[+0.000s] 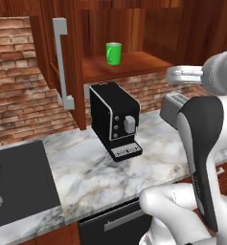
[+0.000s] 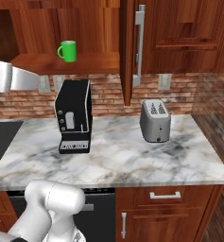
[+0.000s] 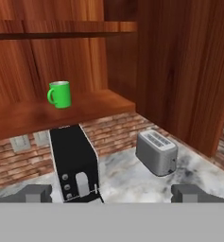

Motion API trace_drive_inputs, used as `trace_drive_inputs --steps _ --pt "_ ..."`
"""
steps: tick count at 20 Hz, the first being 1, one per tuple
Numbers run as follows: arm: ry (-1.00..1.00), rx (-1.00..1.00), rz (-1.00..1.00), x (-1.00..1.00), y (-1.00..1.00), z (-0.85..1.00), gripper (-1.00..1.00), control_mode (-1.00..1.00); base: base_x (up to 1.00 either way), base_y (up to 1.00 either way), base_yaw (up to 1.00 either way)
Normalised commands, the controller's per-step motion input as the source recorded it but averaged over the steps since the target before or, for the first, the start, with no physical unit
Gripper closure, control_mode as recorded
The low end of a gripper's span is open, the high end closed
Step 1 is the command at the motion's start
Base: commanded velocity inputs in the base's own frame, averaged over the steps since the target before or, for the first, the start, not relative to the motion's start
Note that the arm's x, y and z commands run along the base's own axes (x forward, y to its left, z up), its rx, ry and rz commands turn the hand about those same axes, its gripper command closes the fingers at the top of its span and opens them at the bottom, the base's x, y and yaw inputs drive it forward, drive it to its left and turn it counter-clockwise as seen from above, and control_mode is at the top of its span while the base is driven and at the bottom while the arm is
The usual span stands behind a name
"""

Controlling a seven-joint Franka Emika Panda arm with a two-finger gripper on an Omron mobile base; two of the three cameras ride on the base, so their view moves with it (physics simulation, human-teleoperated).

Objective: Open the cabinet directly in front. Then move the beer and the mug to the dining counter with the jar on it.

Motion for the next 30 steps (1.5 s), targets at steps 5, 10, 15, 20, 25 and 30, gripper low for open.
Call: trace_drive_inputs --steps 5,10,15,20,25,30 --pt "-0.02 0.00 0.00 0.47 0.00 0.00 -1.00 -1.00 0.00 0.00 0.00" --pt "0.00 0.00 0.00 0.55 0.00 0.00 -1.00 -1.00 0.00 0.00 0.00" --pt "0.00 0.00 0.00 0.53 0.07 0.00 -1.00 -1.00 0.00 0.00 0.00" --pt "0.00 0.00 0.00 0.58 0.09 0.00 -1.00 -1.00 0.00 0.00 0.00" --pt "0.00 0.00 0.00 0.56 0.36 0.00 -1.00 -1.00 0.00 0.00 0.00" --pt "0.01 0.00 -0.02 0.60 0.47 0.00 -1.00 -1.00 0.00 0.00 0.00"
